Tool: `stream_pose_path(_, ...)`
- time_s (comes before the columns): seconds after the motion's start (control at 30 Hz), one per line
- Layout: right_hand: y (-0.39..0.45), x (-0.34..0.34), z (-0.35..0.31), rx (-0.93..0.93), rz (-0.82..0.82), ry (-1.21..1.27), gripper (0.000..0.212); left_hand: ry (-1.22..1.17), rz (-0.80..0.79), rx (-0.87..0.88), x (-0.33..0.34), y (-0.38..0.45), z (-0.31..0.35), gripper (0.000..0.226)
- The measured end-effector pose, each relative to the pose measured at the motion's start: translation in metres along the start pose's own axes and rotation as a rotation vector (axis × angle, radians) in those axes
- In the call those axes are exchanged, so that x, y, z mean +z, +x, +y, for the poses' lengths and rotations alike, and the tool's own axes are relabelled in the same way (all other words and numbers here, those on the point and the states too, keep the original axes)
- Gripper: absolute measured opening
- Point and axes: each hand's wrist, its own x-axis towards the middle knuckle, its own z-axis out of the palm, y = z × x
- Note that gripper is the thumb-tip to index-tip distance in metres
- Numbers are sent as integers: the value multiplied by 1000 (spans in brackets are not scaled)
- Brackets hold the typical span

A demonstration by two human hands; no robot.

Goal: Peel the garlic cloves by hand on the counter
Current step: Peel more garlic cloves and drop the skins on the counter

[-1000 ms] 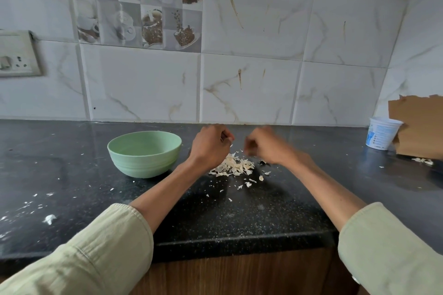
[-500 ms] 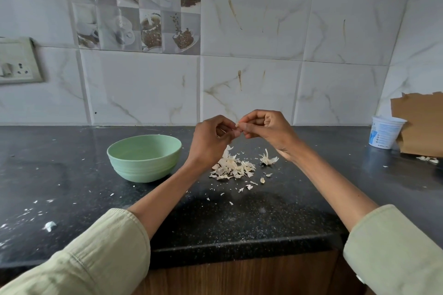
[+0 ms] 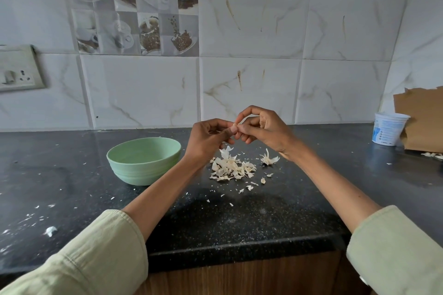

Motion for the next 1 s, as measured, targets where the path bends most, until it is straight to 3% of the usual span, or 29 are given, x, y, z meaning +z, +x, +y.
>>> stream_pose_path(0.1,-1,2,1,-124,93,-269,12,7,-2,-18,-1,1,-1,19)
stream_pose_path(0.2,-1,2,0,-195,148,-378,11,30,4,-27,-2,3,-1,18)
stream_pose_path(0.33,-1,2,-2,-158,128,-348,7,54,-4,-24,-2,3,-1,16)
stream_pose_path(0.5,-1,4,-2,-89,102,-227,19,34,26,-41,-1,4,0,16)
stream_pose_path(1.0,0,6,0,-73,158,-275,18,-73,100,-68,2,3,4,11)
